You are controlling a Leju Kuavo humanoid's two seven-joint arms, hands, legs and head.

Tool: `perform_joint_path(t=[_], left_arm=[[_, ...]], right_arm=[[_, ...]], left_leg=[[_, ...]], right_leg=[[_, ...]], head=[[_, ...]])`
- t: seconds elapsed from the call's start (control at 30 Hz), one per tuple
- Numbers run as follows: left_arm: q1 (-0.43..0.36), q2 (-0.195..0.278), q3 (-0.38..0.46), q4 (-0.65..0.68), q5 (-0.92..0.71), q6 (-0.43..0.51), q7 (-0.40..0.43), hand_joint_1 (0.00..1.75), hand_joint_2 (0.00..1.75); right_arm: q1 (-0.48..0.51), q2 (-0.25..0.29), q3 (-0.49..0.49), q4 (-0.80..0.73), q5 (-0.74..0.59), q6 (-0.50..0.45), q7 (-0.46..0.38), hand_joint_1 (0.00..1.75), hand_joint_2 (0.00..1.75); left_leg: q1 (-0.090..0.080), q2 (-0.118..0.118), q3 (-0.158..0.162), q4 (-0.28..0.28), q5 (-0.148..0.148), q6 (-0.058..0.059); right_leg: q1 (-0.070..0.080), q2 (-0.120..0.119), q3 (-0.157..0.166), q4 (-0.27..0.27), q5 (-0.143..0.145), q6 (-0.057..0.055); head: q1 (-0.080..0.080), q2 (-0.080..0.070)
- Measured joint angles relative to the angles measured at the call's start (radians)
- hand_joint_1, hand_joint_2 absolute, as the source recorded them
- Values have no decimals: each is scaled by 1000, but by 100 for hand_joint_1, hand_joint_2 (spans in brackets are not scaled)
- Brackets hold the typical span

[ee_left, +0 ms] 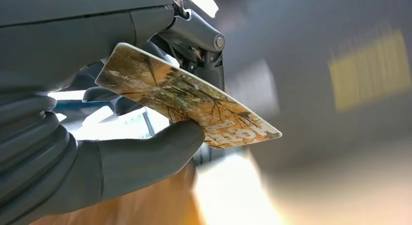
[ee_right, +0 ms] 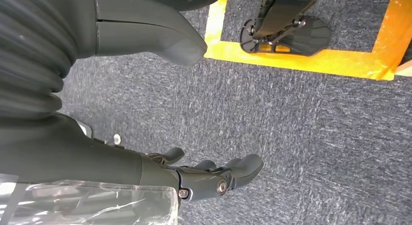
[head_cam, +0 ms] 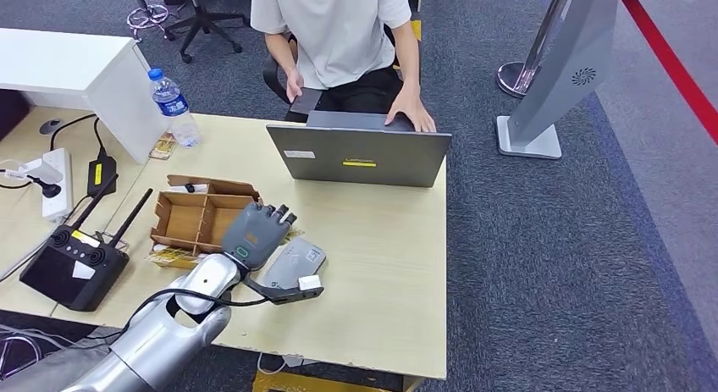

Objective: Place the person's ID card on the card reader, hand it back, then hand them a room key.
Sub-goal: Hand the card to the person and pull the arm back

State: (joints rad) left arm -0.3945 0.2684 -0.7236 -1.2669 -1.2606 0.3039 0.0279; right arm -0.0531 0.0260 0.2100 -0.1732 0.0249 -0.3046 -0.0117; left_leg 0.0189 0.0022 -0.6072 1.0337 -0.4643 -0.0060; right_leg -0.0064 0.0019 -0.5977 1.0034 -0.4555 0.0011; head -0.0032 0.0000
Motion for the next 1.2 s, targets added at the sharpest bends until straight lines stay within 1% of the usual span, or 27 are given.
perform_joint_path(t=[0.07,0.13,0.17,0.23,0.27,0.33,0.4,0.47,0.53,0.63,0.73,0.83,0.97,1.2], left_arm=[[4,-8,29,-96,-76,123,20,175,175],[4,-11,80,-189,-109,189,20,175,175],[0,-12,111,-226,-105,199,17,175,175],[-17,-12,176,-275,-74,171,5,175,175],[-31,-11,207,-286,-59,137,3,175,175],[-70,-8,261,-283,-48,41,16,175,175],[-129,-4,300,-241,-53,-70,48,175,175],[-201,0,322,-162,-64,-125,74,175,175],[-266,2,331,-74,-78,-127,87,175,175],[-331,0,335,36,-89,-118,96,175,175],[-365,-8,338,115,-88,-109,97,175,175],[-378,-15,338,152,-82,-105,96,175,175],[-381,-23,338,171,-69,-112,84,0,175],[-363,-26,338,168,-28,-130,55,0,175]], right_arm=[[0,1,0,0,14,0,1,0,175],[0,3,0,0,26,0,1,0,175],[0,3,0,0,31,0,1,0,175],[1,4,0,0,38,1,1,0,175],[1,4,0,0,41,3,1,0,175],[0,4,0,0,44,6,1,0,175],[0,4,0,0,45,11,1,0,175],[0,4,0,0,49,15,3,0,175],[-1,4,0,0,56,17,6,0,175],[-2,4,0,0,62,18,9,0,175],[-3,4,0,0,63,18,8,0,175],[-4,4,0,0,63,19,7,0,175],[-4,4,0,0,63,21,9,0,175],[-4,4,0,0,62,21,8,0,175]], left_leg=[[0,-1,0,0,0,0],[0,0,0,0,0,0],[0,1,0,0,0,0],[0,1,0,0,0,0],[0,0,0,0,0,0],[1,0,0,0,0,0],[1,-1,0,0,2,-2],[1,-1,0,0,3,-2],[1,-1,0,0,4,-2],[1,-1,0,0,4,-2],[1,-1,0,0,4,-2],[1,-1,0,0,4,-2],[0,0,0,0,3,-2],[1,0,0,0,3,-2]], right_leg=[[0,-1,0,0,0,0],[0,1,0,0,0,0],[0,1,0,0,0,0],[0,0,0,0,0,0],[0,0,0,0,0,0],[0,-1,-1,0,0,0],[0,-1,-1,0,0,-1],[0,-1,-1,1,2,-2],[0,-1,-1,1,3,-2],[0,0,-1,1,3,-2],[0,0,-1,1,3,-2],[0,0,-1,1,3,-2],[0,0,-1,0,3,-2],[0,1,-1,1,3,-2]], head=[[1,0],[1,0],[1,0],[1,0],[1,0],[1,0],[1,0],[1,0],[1,0],[1,0],[1,0],[1,0],[1,0],[1,0]])
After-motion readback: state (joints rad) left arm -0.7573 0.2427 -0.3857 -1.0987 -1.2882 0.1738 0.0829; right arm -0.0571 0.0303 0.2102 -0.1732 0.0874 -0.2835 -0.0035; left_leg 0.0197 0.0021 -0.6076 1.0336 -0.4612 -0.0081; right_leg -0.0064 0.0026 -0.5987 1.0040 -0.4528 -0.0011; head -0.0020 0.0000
